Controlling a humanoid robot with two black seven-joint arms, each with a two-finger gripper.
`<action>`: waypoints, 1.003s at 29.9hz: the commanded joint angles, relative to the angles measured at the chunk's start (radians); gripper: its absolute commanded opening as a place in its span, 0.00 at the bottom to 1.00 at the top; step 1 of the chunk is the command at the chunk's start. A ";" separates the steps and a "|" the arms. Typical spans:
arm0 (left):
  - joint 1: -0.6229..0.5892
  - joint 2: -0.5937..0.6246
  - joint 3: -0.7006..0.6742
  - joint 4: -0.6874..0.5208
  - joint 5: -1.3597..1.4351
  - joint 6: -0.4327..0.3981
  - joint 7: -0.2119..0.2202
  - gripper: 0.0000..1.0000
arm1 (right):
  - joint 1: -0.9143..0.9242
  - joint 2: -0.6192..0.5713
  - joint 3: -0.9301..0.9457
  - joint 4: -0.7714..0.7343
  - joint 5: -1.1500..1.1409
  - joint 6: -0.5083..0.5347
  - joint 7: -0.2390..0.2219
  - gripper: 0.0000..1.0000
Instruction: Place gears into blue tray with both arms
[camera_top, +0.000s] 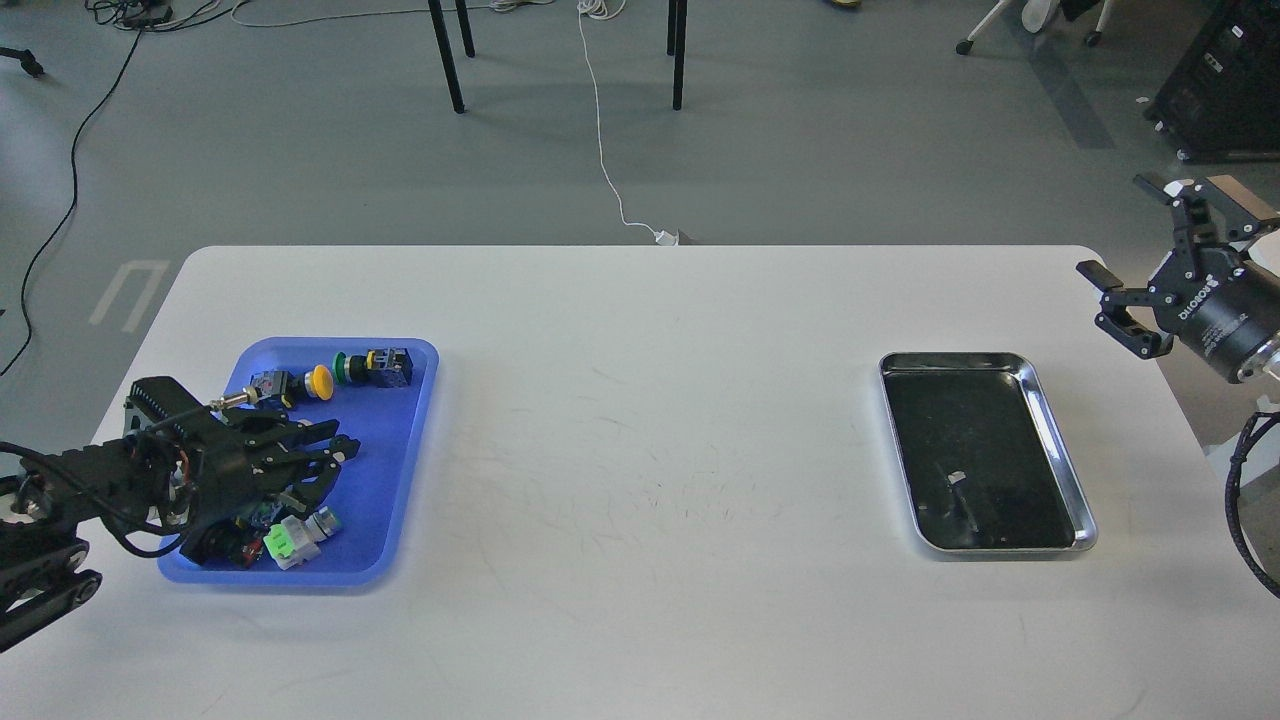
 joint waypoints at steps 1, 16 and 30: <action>-0.003 0.001 -0.004 0.000 -0.057 0.000 -0.003 0.69 | 0.001 0.001 0.001 0.000 -0.002 0.000 0.000 0.97; -0.234 0.004 -0.065 0.000 -1.215 -0.070 -0.020 0.98 | 0.030 0.165 0.185 -0.136 0.000 -0.114 -0.006 0.99; -0.287 -0.213 -0.355 0.153 -1.870 -0.438 0.011 0.98 | 0.105 0.381 0.451 -0.161 0.005 -0.148 -0.066 0.99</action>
